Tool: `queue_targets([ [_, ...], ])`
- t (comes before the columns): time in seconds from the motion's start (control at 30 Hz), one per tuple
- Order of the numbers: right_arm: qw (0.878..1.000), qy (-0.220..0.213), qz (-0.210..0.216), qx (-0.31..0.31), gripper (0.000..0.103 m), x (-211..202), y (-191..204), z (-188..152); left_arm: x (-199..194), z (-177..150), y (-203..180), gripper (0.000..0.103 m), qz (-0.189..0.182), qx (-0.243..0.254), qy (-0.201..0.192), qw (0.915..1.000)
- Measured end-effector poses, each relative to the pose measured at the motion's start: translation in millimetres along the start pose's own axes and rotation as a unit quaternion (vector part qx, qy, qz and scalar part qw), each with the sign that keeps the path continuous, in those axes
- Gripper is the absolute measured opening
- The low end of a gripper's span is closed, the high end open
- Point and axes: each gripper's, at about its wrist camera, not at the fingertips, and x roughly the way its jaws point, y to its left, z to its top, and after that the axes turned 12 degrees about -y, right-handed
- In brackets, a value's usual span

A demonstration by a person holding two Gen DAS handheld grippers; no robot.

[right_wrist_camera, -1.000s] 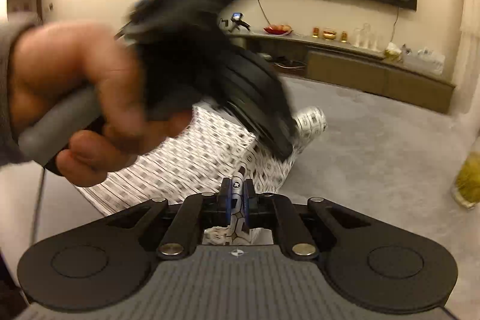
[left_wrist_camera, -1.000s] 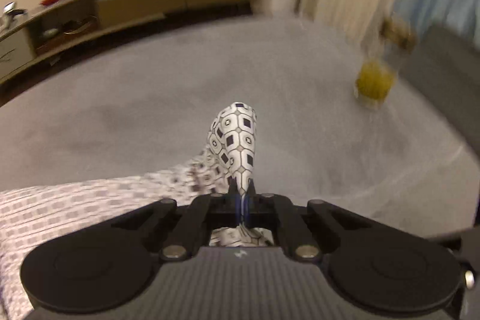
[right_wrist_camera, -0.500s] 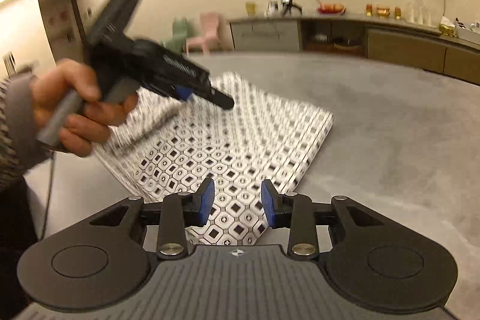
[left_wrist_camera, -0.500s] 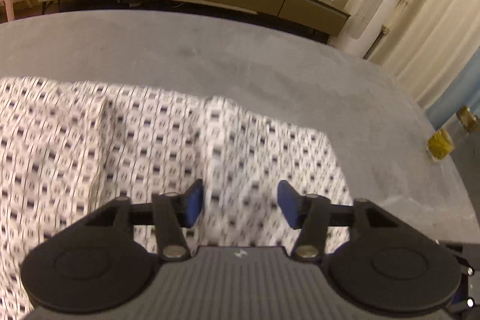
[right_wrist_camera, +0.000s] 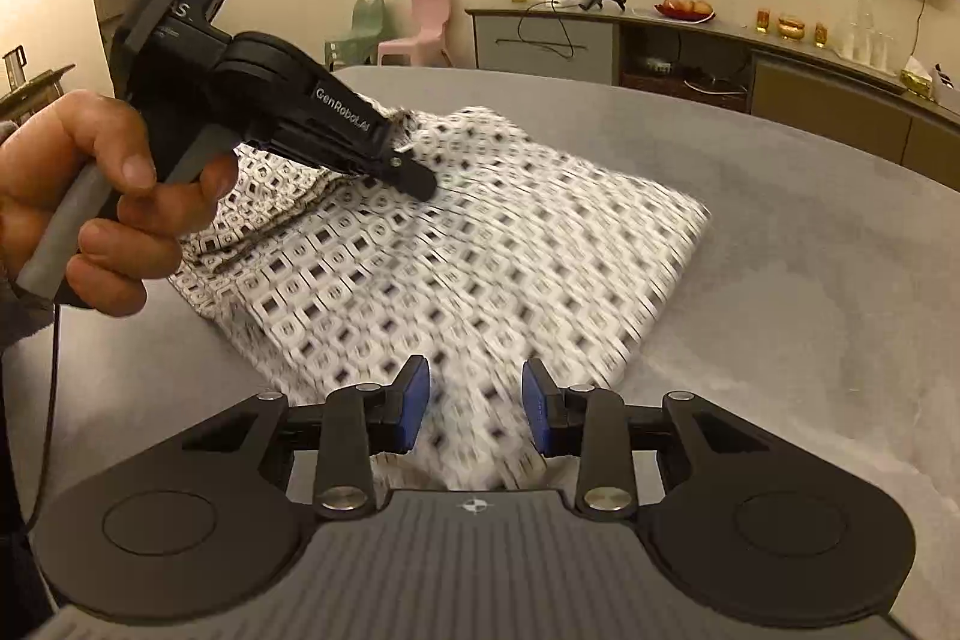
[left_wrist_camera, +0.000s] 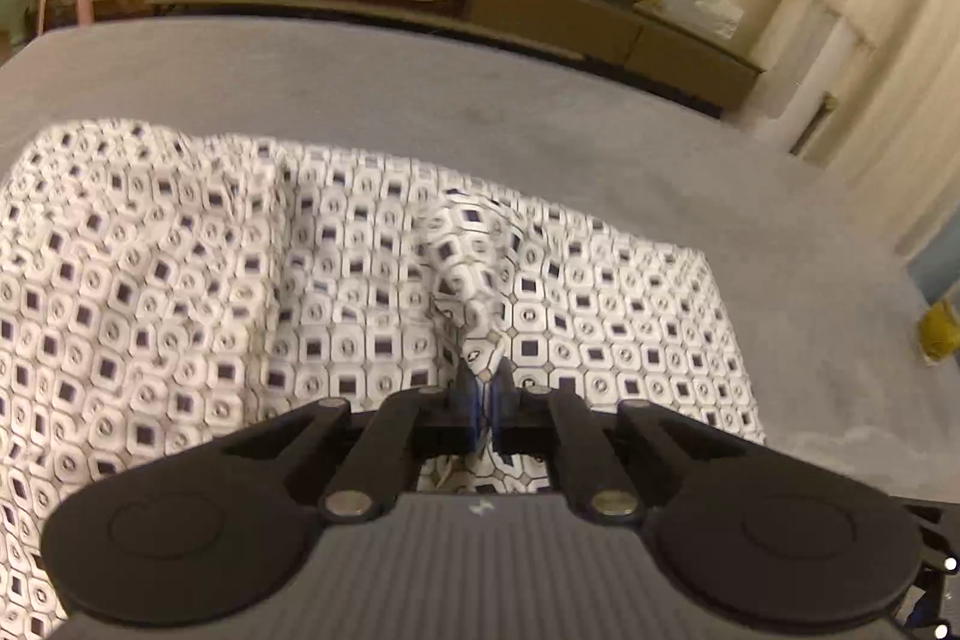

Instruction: Fold clothes

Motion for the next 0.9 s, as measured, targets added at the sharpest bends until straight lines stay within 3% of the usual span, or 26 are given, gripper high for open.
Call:
queue_targets([
  [0.07, 1.000, 0.004, 0.002, -0.006, 0.037, 2, 0, -3, -2, -3, 5, 0.018, -0.005, -0.016, 0.001, 0.9999],
  [0.13, 1.000, 0.005, 0.003, -0.010, 0.037, 0, 0, -3, -9, -8, 6, 0.048, 0.006, -0.019, 0.006, 0.9998],
  [0.23, 1.000, 0.002, -0.001, -0.008, 0.037, -4, -1, -2, -38, -18, 4, 0.059, 0.010, 0.018, -0.009, 0.9997],
  [0.3, 1.000, 0.008, -0.008, -0.014, 0.037, -1, 0, -1, -48, -32, 0, 0.052, 0.010, 0.041, -0.002, 0.9991],
  [0.33, 1.000, 0.010, -0.013, -0.018, 0.037, 2, 1, 0, -51, -40, -1, 0.040, 0.014, 0.051, 0.003, 0.9986],
  [0.53, 0.998, 0.031, -0.053, -0.013, 0.040, 10, -4, 8, -72, -58, -1, 0.042, 0.018, 0.086, 0.003, 0.9961],
  [0.6, 0.998, 0.032, -0.058, -0.010, 0.040, 13, -4, 7, -96, -54, 9, 0.043, 0.025, 0.086, -0.031, 0.9954],
  [0.67, 0.998, 0.024, -0.064, -0.009, 0.040, 12, -1, 10, -115, -46, 25, 0.052, 0.052, 0.086, -0.076, 0.9920],
  [0.8, 0.997, -0.016, -0.065, -0.026, 0.041, 8, 15, 20, -105, -43, 64, 0.047, 0.105, 0.073, -0.062, 0.9898],
  [0.9, 0.997, 0.009, -0.064, -0.039, 0.041, 24, 24, 17, -91, -56, 84, 0.045, 0.099, 0.038, -0.024, 0.9941],
])
